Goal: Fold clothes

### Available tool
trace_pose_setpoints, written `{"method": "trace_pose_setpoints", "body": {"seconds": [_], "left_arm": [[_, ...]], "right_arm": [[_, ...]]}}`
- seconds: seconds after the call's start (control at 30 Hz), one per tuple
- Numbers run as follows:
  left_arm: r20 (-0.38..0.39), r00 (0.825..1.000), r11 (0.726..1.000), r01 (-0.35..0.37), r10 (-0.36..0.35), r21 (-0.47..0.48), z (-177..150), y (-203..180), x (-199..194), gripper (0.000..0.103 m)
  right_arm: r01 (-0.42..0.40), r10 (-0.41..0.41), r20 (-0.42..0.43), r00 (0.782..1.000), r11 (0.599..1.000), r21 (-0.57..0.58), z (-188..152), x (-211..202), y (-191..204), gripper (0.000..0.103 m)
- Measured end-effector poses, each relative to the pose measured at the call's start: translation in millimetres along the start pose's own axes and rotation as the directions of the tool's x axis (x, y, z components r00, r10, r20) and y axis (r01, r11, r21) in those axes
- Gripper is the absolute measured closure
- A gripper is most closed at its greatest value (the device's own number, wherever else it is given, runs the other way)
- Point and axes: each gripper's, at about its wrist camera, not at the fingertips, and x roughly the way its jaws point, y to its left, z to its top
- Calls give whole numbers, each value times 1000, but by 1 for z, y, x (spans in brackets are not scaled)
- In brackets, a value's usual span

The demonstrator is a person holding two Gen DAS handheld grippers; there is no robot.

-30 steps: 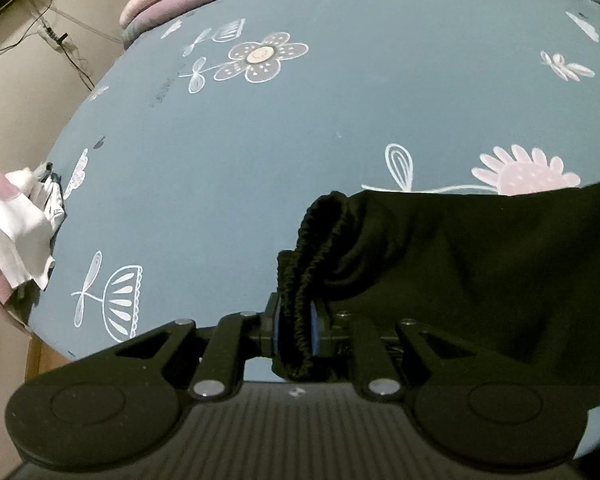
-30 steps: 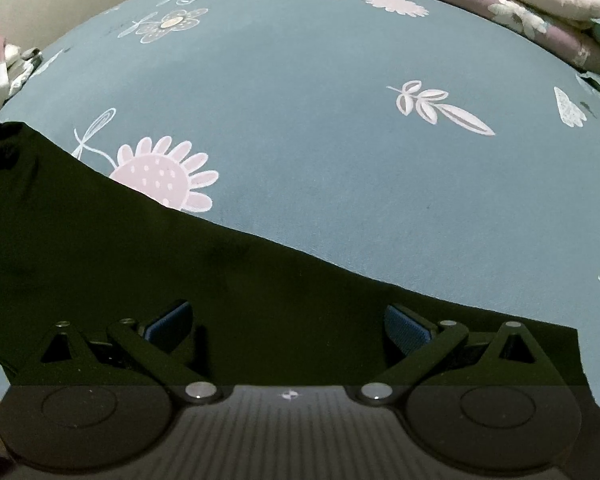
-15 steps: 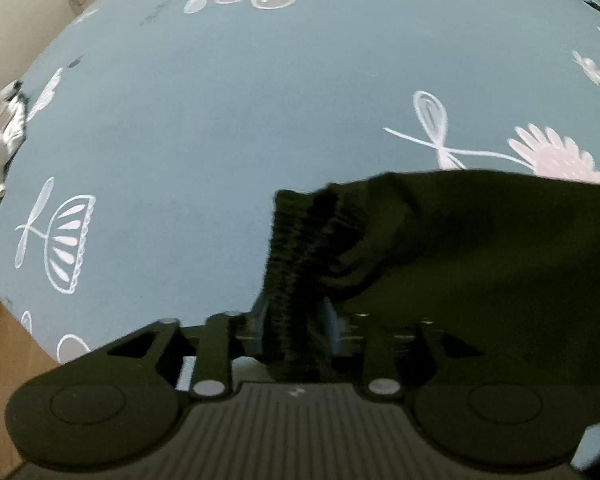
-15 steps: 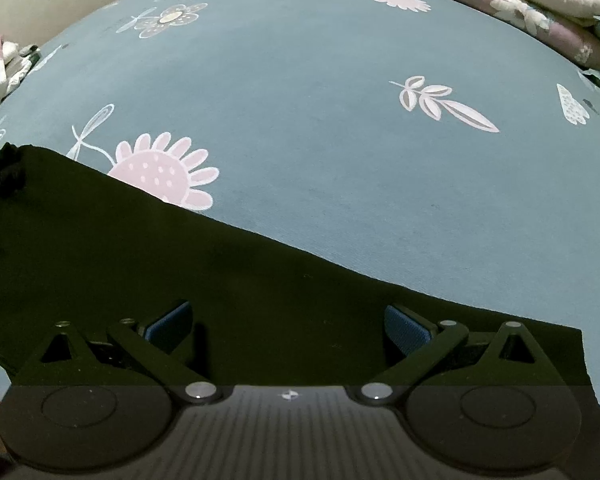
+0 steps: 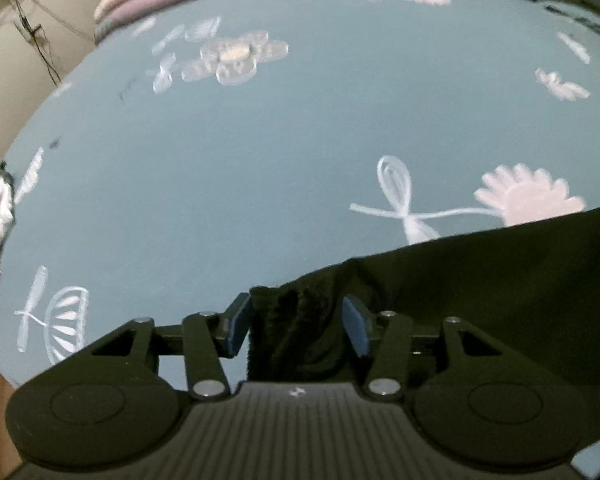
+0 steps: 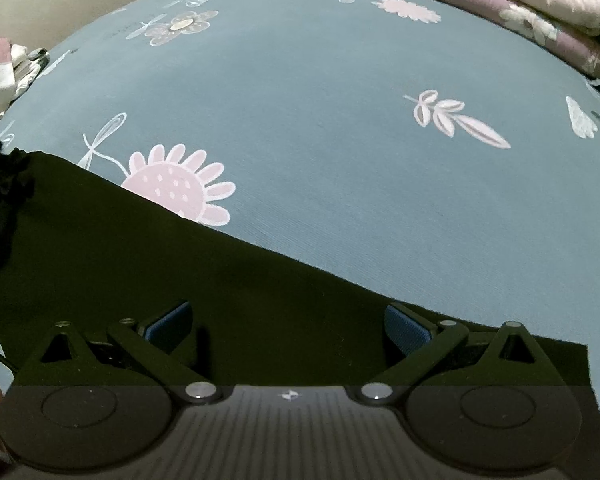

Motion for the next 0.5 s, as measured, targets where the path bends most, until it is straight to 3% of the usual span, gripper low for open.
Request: {"method": "trace_pose_setpoints", "body": {"seconds": [0.07,0.23,0.4,0.5], "left_arm": [[2,999,999,-47,47,-20,-4,6,14,50],[17,1000,989,-10,13,-145,-8,25,20,49],[52,998,995,-26,31,-100,-10,12,-8,51],[90,996,998,22,-17,-58,-13,-4,-33,51]], "right_arm": [[8,-8,2,1000,1000,5,-1,-2,-2,0],[26,-26,-9,1000,999,35,-5,-2,-8,0],[7,-7,-11,1000,999,32,-6,-1,-6,0],[0,0,-6,1000,1000,16,-8,0,-2,0]]}}
